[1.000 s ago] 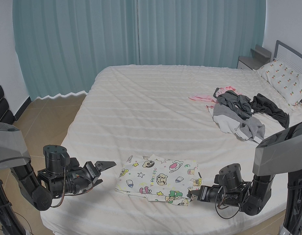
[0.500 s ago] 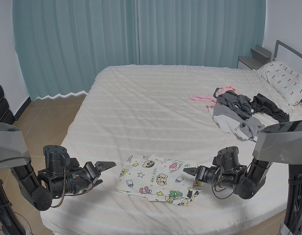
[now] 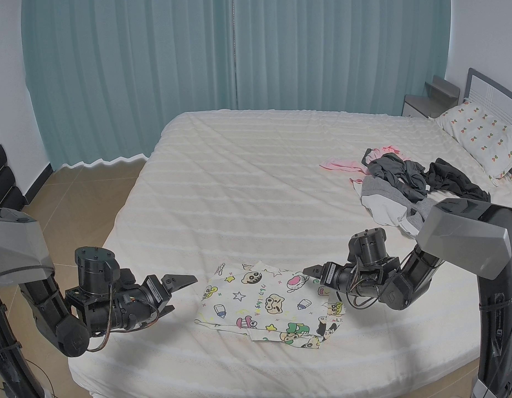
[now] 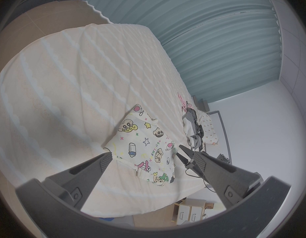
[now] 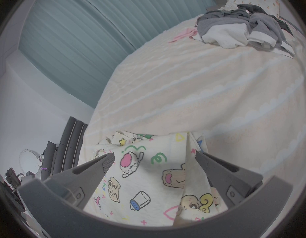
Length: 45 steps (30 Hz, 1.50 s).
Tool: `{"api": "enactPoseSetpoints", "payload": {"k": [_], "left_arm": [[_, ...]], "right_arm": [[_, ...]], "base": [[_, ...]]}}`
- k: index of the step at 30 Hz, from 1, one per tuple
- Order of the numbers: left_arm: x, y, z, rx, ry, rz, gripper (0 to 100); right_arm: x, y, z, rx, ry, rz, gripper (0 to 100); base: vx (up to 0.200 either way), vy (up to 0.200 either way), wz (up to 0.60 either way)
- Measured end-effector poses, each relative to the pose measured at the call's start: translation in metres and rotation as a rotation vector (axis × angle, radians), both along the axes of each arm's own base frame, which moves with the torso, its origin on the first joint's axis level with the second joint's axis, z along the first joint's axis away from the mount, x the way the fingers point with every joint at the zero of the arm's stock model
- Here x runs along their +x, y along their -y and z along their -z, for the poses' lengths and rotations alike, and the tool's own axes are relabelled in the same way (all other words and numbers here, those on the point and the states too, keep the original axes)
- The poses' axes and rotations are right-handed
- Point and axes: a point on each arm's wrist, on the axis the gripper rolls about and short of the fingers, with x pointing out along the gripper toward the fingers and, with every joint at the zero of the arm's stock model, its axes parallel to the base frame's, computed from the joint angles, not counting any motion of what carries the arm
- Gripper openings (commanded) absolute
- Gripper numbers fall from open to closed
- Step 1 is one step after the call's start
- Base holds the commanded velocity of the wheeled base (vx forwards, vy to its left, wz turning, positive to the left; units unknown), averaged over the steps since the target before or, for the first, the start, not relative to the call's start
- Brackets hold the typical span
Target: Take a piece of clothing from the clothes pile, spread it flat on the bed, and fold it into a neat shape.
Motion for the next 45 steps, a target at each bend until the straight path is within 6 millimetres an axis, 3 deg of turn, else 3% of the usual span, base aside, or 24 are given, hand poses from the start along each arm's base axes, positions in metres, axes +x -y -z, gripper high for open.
{"api": "enactPoseSetpoints", "payload": {"k": [1, 2, 13, 34, 35, 45], "left_arm": [[0.000, 0.000, 0.000, 0.000, -0.001, 0.000, 100], [0.000, 0.000, 0.000, 0.001, -0.002, 0.000, 100], [0.000, 0.000, 0.002, 0.002, -0.006, -0.001, 100], [0.001, 0.000, 0.004, 0.007, -0.014, -0.001, 100], [0.001, 0.000, 0.004, 0.007, -0.014, -0.001, 100], [0.002, 0.000, 0.007, 0.008, -0.021, -0.002, 100]], "right_arm": [[0.002, -0.001, 0.001, -0.001, 0.003, 0.001, 100], [0.003, -0.002, 0.002, -0.001, 0.004, 0.000, 0], [0.011, -0.003, 0.005, 0.036, 0.061, 0.057, 0], [0.022, 0.026, 0.006, 0.044, 0.072, 0.152, 0], [0.022, 0.026, 0.006, 0.043, 0.072, 0.153, 100], [0.009, 0.030, 0.008, 0.036, 0.037, 0.144, 100]], "base": [[0.000, 0.000, 0.00], [0.000, 0.000, 0.00], [0.000, 0.000, 0.00], [0.000, 0.000, 0.00], [0.000, 0.000, 0.00], [0.000, 0.000, 0.00]]}}
